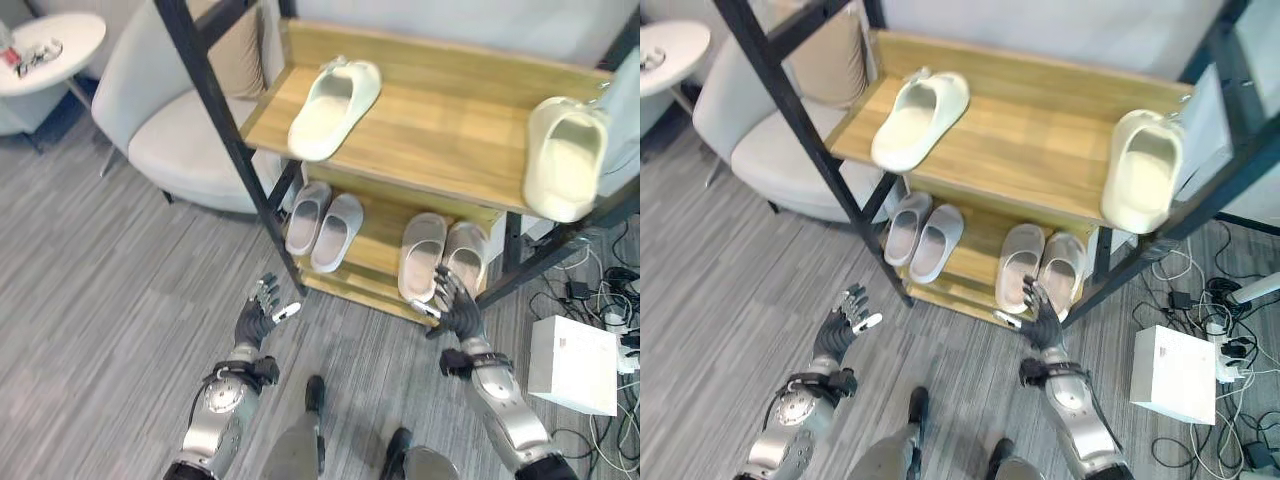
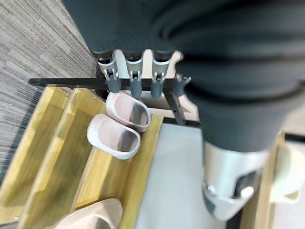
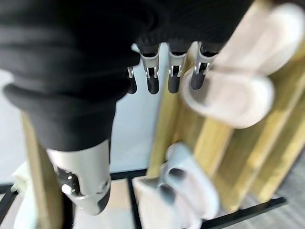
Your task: Arrange the slippers neatly on the shoe rack.
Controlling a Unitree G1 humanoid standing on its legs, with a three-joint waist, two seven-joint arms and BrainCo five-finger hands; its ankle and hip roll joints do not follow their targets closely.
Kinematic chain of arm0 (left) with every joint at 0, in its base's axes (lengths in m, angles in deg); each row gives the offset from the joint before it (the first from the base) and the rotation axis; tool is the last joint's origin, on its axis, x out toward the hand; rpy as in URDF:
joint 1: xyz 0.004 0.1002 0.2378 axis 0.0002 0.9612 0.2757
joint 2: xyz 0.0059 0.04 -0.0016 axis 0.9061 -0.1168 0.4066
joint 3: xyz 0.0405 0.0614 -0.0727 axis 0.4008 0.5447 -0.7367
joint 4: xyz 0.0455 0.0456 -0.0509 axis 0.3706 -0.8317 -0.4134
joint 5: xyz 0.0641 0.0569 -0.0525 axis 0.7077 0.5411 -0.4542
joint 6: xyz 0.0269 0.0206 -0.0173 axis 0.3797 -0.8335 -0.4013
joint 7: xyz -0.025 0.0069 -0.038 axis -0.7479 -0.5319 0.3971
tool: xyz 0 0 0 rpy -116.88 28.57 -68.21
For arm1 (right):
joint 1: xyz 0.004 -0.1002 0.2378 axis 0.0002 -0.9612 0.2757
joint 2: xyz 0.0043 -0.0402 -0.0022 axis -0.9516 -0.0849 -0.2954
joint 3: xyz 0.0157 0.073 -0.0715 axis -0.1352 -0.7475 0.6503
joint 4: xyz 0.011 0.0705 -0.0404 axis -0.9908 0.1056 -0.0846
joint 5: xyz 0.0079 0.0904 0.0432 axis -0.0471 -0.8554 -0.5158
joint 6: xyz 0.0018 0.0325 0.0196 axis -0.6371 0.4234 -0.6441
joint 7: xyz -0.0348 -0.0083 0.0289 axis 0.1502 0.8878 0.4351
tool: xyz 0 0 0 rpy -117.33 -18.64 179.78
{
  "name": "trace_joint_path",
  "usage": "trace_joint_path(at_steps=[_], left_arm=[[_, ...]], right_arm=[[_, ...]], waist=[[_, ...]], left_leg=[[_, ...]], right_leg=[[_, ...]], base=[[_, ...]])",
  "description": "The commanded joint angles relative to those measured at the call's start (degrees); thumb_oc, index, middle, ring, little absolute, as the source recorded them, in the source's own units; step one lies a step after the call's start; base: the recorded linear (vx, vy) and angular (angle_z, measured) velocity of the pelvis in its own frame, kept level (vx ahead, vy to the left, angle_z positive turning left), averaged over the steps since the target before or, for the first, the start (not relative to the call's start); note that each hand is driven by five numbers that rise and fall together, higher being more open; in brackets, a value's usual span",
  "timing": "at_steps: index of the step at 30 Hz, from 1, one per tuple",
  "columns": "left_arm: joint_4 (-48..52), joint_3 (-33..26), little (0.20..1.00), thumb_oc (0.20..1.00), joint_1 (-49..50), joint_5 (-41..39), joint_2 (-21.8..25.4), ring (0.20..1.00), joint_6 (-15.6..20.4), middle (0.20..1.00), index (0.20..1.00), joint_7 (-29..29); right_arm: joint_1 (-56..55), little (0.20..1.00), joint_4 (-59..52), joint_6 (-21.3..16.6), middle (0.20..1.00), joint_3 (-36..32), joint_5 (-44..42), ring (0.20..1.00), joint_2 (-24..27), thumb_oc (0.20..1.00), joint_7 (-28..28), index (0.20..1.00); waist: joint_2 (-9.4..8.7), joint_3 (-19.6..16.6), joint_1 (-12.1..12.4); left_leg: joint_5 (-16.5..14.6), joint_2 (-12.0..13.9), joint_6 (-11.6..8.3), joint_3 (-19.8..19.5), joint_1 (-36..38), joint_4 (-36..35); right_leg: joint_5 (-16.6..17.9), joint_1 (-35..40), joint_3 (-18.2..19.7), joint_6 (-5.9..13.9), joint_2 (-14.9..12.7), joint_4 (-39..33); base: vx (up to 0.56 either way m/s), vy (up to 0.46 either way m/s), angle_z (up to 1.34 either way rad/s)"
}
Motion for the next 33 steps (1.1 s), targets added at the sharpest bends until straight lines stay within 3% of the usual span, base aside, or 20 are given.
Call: trace_joint_path(at_steps=[1, 6, 7, 9, 11, 13, 14, 15, 16, 17, 19, 20, 22, 23, 27, 33], left_arm=[[0.0, -0.7, 1.000, 1.000, -5.0, 7.8, 2.9, 1.000, -0.1, 1.000, 1.000, 3.2], [-1.5, 2.8, 1.000, 1.000, -5.4, 18.0, 6.4, 1.000, -1.8, 1.000, 1.000, 9.0], [-0.6, 6.0, 1.000, 1.000, -7.7, 24.0, 9.1, 1.000, -1.9, 1.000, 1.000, 12.1], [2.2, 9.9, 1.000, 1.000, -12.8, 28.1, 12.3, 1.000, -1.3, 1.000, 1.000, 14.6], [8.7, 13.8, 1.000, 1.000, -18.7, 24.5, 15.3, 1.000, -0.1, 1.000, 1.000, 17.5], [16.9, 16.6, 1.000, 1.000, -23.7, 10.0, 15.2, 1.000, 0.1, 1.000, 1.000, 21.5], [18.2, 13.5, 1.000, 1.000, -25.1, 0.4, 11.6, 1.000, 0.6, 1.000, 1.000, 20.2], [18.2, 11.8, 1.000, 1.000, -25.4, -0.5, 10.4, 1.000, 1.2, 1.000, 1.000, 18.7], [18.1, 7.7, 1.000, 1.000, -26.6, 1.1, 8.5, 1.000, 3.0, 1.000, 1.000, 14.1], [18.1, 7.7, 1.000, 1.000, -26.6, 1.1, 8.5, 1.000, 3.0, 1.000, 1.000, 14.1], [15.6, 2.3, 1.000, 1.000, -29.3, 8.8, 6.7, 1.000, 4.9, 1.000, 1.000, 5.2], [12.4, -0.5, 1.000, 1.000, -32.4, 17.6, 7.5, 1.000, 4.9, 1.000, 1.000, -1.9], [8.9, -0.8, 1.000, 1.000, -38.0, 30.2, 11.5, 1.000, 3.2, 1.000, 1.000, -8.9], [8.6, -0.6, 1.000, 1.000, -38.3, 30.3, 11.5, 1.000, 3.3, 1.000, 1.000, -9.1], [4.1, 0.5, 1.000, 1.000, -45.4, 44.3, 20.4, 1.000, 0.0, 1.000, 1.000, -16.1], [-1.3, 2.1, 1.000, 1.000, -50.2, 58.7, 27.0, 1.000, -6.3, 1.000, 1.000, -21.0]], right_arm=[[5.6, 1.000, -1.7, -0.7, 1.000, -1.6, 1.6, 1.000, 0.7, 1.000, -3.7, 1.000], [0.7, 1.000, -1.4, 0.5, 1.000, -3.7, 2.2, 1.000, 1.8, 1.000, -6.8, 1.000], [-0.7, 1.000, -0.3, 0.9, 1.000, -4.5, 2.9, 1.000, 2.3, 1.000, -7.6, 1.000], [-0.9, 1.000, 0.8, 1.0, 1.000, -4.9, 3.1, 1.000, 2.7, 1.000, -8.0, 1.000], [-1.3, 1.000, 1.8, 1.0, 1.000, -4.9, 2.4, 1.000, 3.6, 1.000, -8.9, 1.000], [-1.7, 1.000, 3.1, 1.1, 1.000, -3.8, 2.5, 1.000, 4.1, 1.000, -10.1, 1.000], [-2.0, 1.000, 3.4, 1.0, 1.000, -3.4, 2.9, 1.000, 3.2, 1.000, -10.1, 1.000], [-2.2, 1.000, 3.3, 0.8, 1.000, -3.5, 2.9, 1.000, 2.8, 1.000, -9.9, 1.000], [-2.8, 1.000, 3.0, 0.4, 1.000, -3.8, 2.6, 1.000, 1.8, 1.000, -9.7, 1.000], [-2.8, 1.000, 3.0, 0.4, 1.000, -3.8, 2.6, 1.000, 1.8, 1.000, -9.7, 1.000], [-3.1, 1.000, 3.6, -0.6, 1.000, -3.9, 2.1, 1.000, 0.7, 1.000, -8.9, 1.000], [-3.1, 1.000, 4.0, -1.6, 1.000, -3.7, 1.9, 1.000, 0.7, 1.000, -8.0, 1.000], [-2.8, 1.000, 4.1, -3.0, 1.000, -3.2, 1.5, 1.000, 1.5, 1.000, -6.8, 1.000], [-2.6, 1.000, 4.2, -3.1, 1.000, -3.3, 1.5, 1.000, 1.4, 1.000, -6.8, 1.000], [-2.6, 1.000, 3.7, -4.3, 1.000, -1.5, 0.5, 1.000, 3.1, 1.000, -6.4, 1.000], [-2.8, 1.000, 3.4, -5.7, 1.000, 0.0, -0.3, 1.000, 4.2, 1.000, -6.2, 1.000]], waist=[[-1.83, 1.8, -0.1], [-0.96, -0.9, -2.4], [-0.55, -1.9, -3.7], [-0.09, -2.5, -5.0], [0.46, -3.3, -6.5], [0.96, -3.9, -8.1], [0.99, -4.1, -8.6], [0.96, -4.2, -8.7], [0.87, -4.1, -8.6], [0.88, -4.1, -8.6], [0.71, -4.0, -8.4], [0.70, -3.8, -8.5], [0.92, -3.5, -8.9], [0.86, -3.3, -8.9], [1.04, -2.6, -9.7], [0.48, -2.1, -9.8]], left_leg=[[-9.5, 1.3, -2.77, 1.2, 6.3, 0.2], [-10.5, 1.3, -2.71, 4.0, 8.6, -0.6], [-11.0, 1.3, -2.62, 4.8, 9.4, -0.6], [-11.5, 1.3, -2.60, 5.4, 10.1, -0.6], [-11.9, 1.3, -2.50, 6.1, 10.7, -0.6], [-12.3, 1.1, -2.41, 6.9, 11.3, -0.6], [-12.4, 1.1, -2.33, 7.1, 11.5, -0.6], [-12.4, 1.1, -2.31, 7.1, 11.6, -0.6], [-12.5, 1.0, -2.33, 7.0, 11.8, -0.6], [-12.5, 1.0, -2.33, 7.0, 11.8, -0.6], [-12.4, 1.1, -2.35, 6.9, 11.8, -0.6], [-12.3, 1.1, -2.46, 7.0, 11.6, -0.6], [-12.3, 1.2, -2.57, 7.2, 11.4, -0.6], [-12.3, 1.2, -2.58, 7.2, 11.5, -0.6], [-12.3, 1.2, -2.70, 7.8, 11.1, -0.6], [-12.5, 1.1, -2.69, 8.3, 10.4, -0.6]], right_leg=[[9.3, 3.1, -0.3, 5.31, -3.6, -12.9], [10.7, 4.1, 1.8, 6.01, -3.4, -15.3], [10.8, 4.3, 2.6, 6.26, -3.5, -15.4], [10.9, 4.4, 3.3, 6.46, -3.5, -15.4], [11.1, 4.3, 4.1, 6.71, -3.6, -15.4], [11.0, 4.3, 4.9, 6.93, -3.6, -15.4], [11.1, 4.4, 5.4, 6.83, -3.6, -15.4], [11.0, 4.5, 5.4, 6.79, -3.7, -15.4], [10.9, 4.6, 5.4, 6.64, -3.7, -15.4], [10.9, 4.6, 5.4, 6.64, -3.7, -15.4], [10.9, 4.7, 5.2, 6.55, -3.7, -15.4], [11.0, 4.5, 5.2, 6.61, -3.7, -15.4], [11.1, 4.0, 5.5, 6.75, -3.6, -15.4], [11.1, 4.0, 5.5, 6.75, -3.6, -15.4], [11.6, 3.0, 6.0, 7.16, -3.5, -15.4], [11.8, 2.0, 6.4, 7.46, -3.6, -15.4]], base=[[0.06, 0.025, -0.39], [0.04, 0.020, -0.36], [0.08, 0.027, -0.30], [0.07, 0.021, -0.33], [0.08, 0.018, -0.36], [0.08, -0.009, -0.27], [0.05, -0.026, -0.24], [0.05, -0.038, -0.20], [0.03, -0.023, -0.22], [0.03, -0.040, -0.15], [0.03, -0.037, -0.02], [0.04, -0.021, 0.07], [0.03, -0.004, 0.08], [0.02, 0.010, 0.05], [0.01, 0.009, 0.02], [0.01, 0.009, -0.06]])
